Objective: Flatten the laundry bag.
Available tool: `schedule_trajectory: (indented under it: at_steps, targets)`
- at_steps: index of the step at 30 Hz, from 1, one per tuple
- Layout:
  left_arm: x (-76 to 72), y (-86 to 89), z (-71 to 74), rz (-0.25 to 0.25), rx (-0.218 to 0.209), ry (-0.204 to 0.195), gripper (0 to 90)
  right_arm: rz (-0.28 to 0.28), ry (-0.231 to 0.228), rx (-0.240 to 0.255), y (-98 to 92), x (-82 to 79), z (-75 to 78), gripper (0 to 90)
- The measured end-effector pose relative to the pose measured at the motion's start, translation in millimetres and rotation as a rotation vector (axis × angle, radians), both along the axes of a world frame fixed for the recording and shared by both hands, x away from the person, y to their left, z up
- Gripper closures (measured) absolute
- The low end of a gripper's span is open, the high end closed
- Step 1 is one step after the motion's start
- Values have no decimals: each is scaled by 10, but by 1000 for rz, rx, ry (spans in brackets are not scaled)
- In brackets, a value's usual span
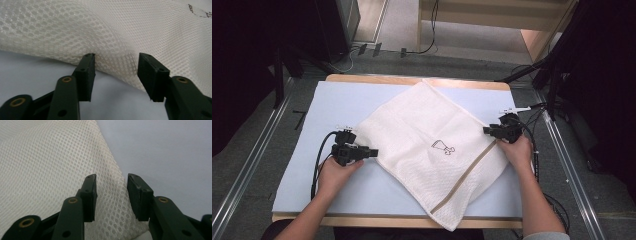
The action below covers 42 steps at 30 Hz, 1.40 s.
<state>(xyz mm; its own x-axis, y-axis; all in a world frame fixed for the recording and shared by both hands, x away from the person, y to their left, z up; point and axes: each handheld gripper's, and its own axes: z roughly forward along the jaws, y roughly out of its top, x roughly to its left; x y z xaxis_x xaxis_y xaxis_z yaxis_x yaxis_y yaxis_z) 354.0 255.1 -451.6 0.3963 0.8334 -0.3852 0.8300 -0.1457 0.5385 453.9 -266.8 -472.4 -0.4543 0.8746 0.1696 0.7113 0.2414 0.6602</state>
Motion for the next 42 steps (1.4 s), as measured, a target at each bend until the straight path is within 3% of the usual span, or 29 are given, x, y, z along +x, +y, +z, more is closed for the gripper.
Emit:
schedule_trajectory:
  at_steps: [2, 3, 4, 6, 7, 8, 11, 12, 14, 18, 19, 22, 30, 32, 40, 42]
  targets:
    - [47, -28, -9, -4, -1, 5, 628, 2, -5, -10, 9, -1, 3, 665]
    - [77, -42, -22, -14, -10, 9, 628, 2, -4, -9, 10, -3, 4, 686]
    - [104, -55, -27, -24, -12, 13, 731, 3, 8, 6, 12, -7, 2, 733]
    - [164, -60, -31, -47, -32, 27, 835, 4, 9, 3, 17, -9, 4, 749]
    - [207, -39, 11, -58, -38, 22, 865, 15, 16, -4, 27, -16, 13, 805]
    - [207, -39, 11, -58, -38, 22, 875, 15, 16, -4, 27, -16, 13, 805]
    - [235, 51, 125, -68, -44, -1, 883, 39, 40, 1, 36, -40, 38, 851]
    - [263, 162, 216, -55, -84, -18, 883, 47, 52, 6, 60, -70, 60, 856]
    - [286, 219, 260, -50, -87, -25, 880, 56, 55, 9, 76, -95, 73, 857]
    - [397, 362, 398, -37, -62, -65, 877, 116, 47, 12, 212, -297, 132, 857]
    - [454, 386, 437, -40, -33, -78, 875, 120, 44, 9, 244, -339, 136, 857]
    - [530, 400, 437, -31, -3, -92, 873, 141, 44, 11, 320, -447, 130, 857]
    - [700, 435, 386, -6, 7, -92, 867, 160, 39, 13, 428, -666, 89, 854]
    - [773, 422, 364, -5, 27, -96, 863, 162, 42, 17, 450, -712, 82, 853]
    - [933, 431, 311, 2, 12, -90, 856, 199, 50, 17, 548, -919, 69, 853]
    - [957, 436, 290, 4, -5, -77, 807, 210, 55, 22, 569, -972, 64, 850]
